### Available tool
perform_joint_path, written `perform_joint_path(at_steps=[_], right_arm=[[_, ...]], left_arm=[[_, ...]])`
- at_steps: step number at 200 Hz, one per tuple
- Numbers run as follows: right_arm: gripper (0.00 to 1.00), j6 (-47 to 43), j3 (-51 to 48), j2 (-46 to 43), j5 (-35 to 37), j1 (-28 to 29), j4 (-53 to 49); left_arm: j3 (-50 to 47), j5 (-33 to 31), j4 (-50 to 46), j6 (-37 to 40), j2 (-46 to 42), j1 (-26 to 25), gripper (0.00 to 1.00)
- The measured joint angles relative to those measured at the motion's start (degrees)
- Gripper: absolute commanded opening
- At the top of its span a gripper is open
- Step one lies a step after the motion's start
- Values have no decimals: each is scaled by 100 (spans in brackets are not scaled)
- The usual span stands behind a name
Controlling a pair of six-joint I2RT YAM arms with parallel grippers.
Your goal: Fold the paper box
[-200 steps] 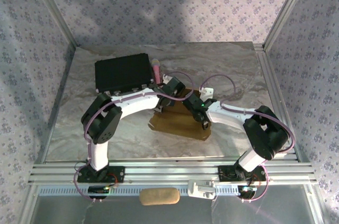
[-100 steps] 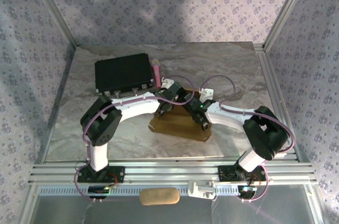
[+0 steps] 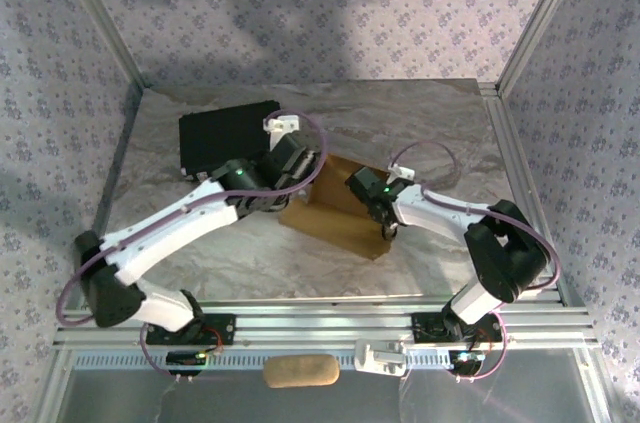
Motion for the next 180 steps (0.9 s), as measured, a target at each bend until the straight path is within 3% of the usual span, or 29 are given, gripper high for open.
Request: perform_joint_path(at_steps=[31,66,131,180], right_arm=[[0,835,-9,-479,-1034,-605,-7],[0,2253,-9,-756,-2142,-1145,116],[0,4983,98,-669,-3585,-1209,-470],[0,5689,-127,-297,-4172,-1259,-588]], left_arm=[[-4,-280,-367,-356,-389,-590,49],[-37,-494,-632,-614,-337,-894,47],[-199,-688,-929,-979,-210,-1333,46],[-616,-815,-1095,-1281,-282,-1545,46]])
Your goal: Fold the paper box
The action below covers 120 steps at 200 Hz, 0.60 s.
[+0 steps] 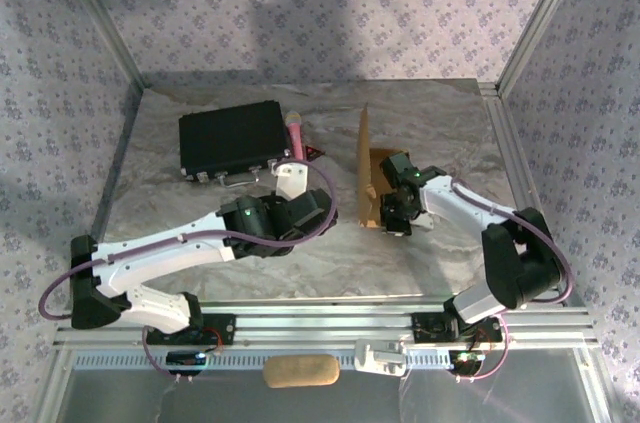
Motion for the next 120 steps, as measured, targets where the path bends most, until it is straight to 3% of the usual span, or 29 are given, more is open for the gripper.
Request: perform_joint_path(at_steps=[57,100,120], right_arm=[[0,140,-212,490,-264,-50,20],[41,173,-258,549,-389,-37,153],[53,203,-326,442,-389,-7,214]], left_arm=[[-160,-168,-304,-289,-315,-258,45],[-278,-181,-365,-356,-472,-278,46],[-310,-153,-367,-354,-476,-282,47]])
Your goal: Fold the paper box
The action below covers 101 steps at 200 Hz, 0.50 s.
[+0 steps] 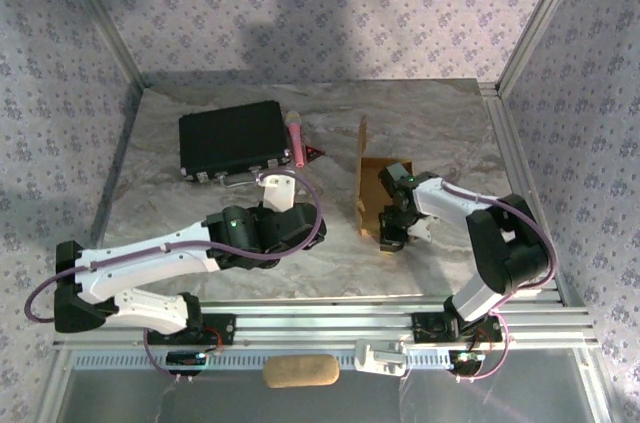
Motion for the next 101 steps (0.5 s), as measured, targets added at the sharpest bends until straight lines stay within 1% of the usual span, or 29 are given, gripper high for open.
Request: perform_joint_path(at_steps=[17,48,68,72,77,94,97,101], right_arm=[[61,44,-92,-212,92,11,15],[67,35,-151,-879,372,-20,-48],[67,37,-151,-1434,664,-55,-72],[67,13,-151,-1539,728,-66,-79],[67,-17,-149,-1670,811,-79,-90],[68,-393,-111,-2109,1163,-127,-216],[68,-444,-98,-2162,1207,-131,-236],[69,-643,-68,-2275,1318,-151,-289]], left_arm=[[-2,37,13,24,0,-22,49],[0,271,203,219,39,-33,54],[70,531,330,420,264,-33,57],[122,601,350,483,345,-33,61],[201,673,382,525,439,-33,63],[654,929,446,756,848,-28,63],[769,973,450,772,927,-26,64],[935,1036,459,852,1043,-17,67]])
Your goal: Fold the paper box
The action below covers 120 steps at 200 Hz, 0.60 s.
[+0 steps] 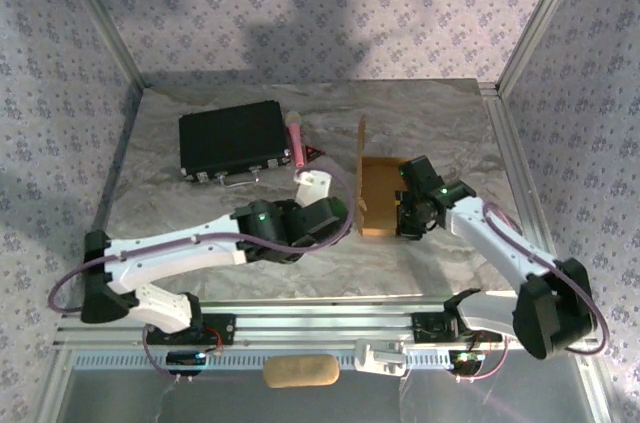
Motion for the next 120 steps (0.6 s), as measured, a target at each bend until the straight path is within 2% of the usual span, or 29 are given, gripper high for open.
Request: perform_joint_path(at_steps=[31,42,52,86,120], right_arm=[[74,-1757,85,-704,476,-221,131],[84,-2509,28,-949,455,-372,413],[87,-3185,-72,-1150,385,-527,715],[83,-5160,-144,-1331,-63,-920,999],[80,-6172,-157,-1587,-363,-973,955]], left_arm=[[1497,509,-114,398,828,256,67],[2087,662,-280,557,1167,437,66],[2651,741,-514,702,1517,599,65],[4621,863,-1486,1241,2839,975,60],[6282,881,-2465,1650,4063,1156,55]])
